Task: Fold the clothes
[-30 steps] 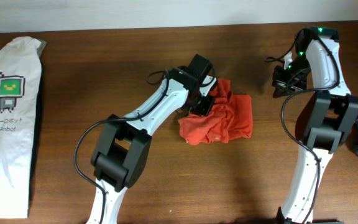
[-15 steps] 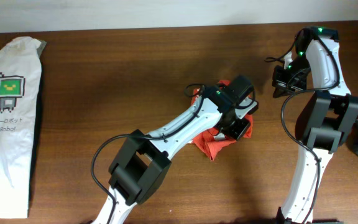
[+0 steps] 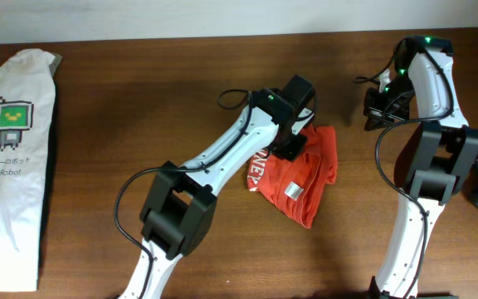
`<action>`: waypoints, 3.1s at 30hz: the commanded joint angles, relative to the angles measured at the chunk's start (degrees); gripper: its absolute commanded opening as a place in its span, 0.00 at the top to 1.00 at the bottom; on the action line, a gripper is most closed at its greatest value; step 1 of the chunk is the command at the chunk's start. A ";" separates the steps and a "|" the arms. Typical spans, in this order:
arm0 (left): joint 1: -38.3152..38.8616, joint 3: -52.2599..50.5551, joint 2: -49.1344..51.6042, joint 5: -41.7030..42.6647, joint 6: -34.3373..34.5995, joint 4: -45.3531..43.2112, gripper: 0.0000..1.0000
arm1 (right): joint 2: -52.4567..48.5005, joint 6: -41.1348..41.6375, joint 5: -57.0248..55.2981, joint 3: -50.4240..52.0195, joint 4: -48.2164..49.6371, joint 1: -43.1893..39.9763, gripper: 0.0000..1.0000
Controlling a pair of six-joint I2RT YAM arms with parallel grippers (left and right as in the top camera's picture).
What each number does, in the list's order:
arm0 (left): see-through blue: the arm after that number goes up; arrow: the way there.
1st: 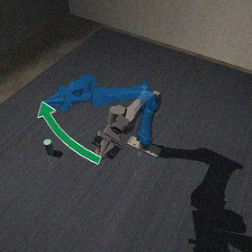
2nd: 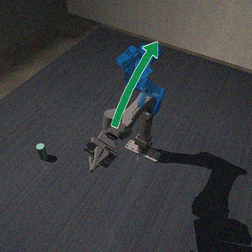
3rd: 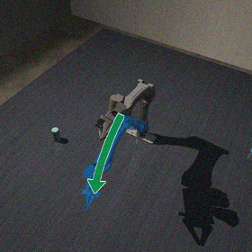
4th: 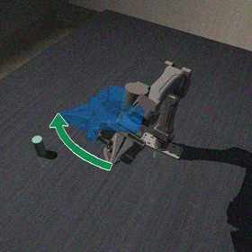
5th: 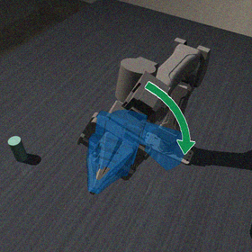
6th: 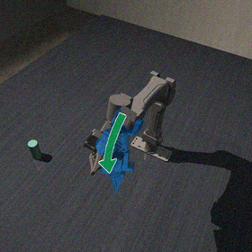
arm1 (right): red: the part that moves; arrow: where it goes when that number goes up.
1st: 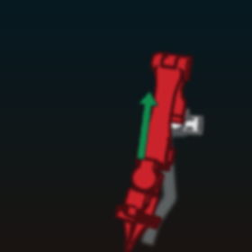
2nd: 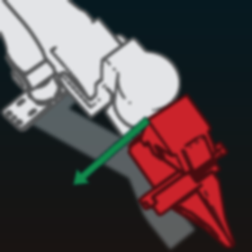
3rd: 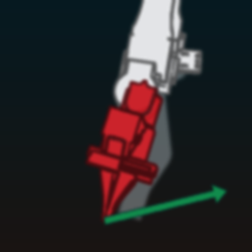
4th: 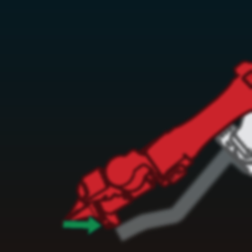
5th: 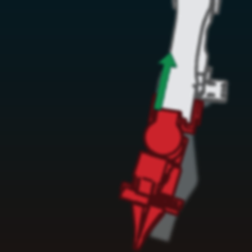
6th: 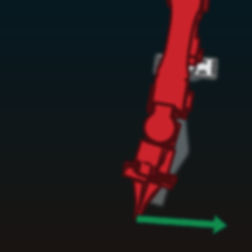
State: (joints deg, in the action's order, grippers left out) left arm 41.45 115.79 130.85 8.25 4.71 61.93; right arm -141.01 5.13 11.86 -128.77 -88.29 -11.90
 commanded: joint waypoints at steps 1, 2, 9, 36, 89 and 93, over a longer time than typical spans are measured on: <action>2.43 0.72 2.38 -0.55 -1.73 0.15 0.97 | 0.07 -0.42 -0.61 0.37 -0.44 0.17 0.96; 3.39 0.72 3.08 -0.55 -1.73 -1.09 0.97 | 0.07 -0.39 -0.59 0.37 -0.44 0.20 0.96; 4.90 0.72 3.67 -0.42 -0.87 -7.78 0.93 | 0.07 -0.39 -0.57 0.37 -0.50 0.20 0.95; 0.57 12.74 8.26 -6.45 2.25 -9.33 0.28 | 0.07 -0.39 -0.57 0.37 -1.27 0.20 0.91; 3.21 33.97 16.26 -11.56 2.08 3.02 1.00 | 0.07 -0.35 -0.31 0.37 -1.49 0.24 0.91; 2.64 38.32 16.26 -13.53 2.95 2.60 1.00 | 0.07 -0.35 -0.31 0.37 -1.49 0.24 0.91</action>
State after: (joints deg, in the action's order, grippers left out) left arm 44.86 149.67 146.91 -3.38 6.70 64.97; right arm -141.01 4.91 11.84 -128.77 -89.60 -11.90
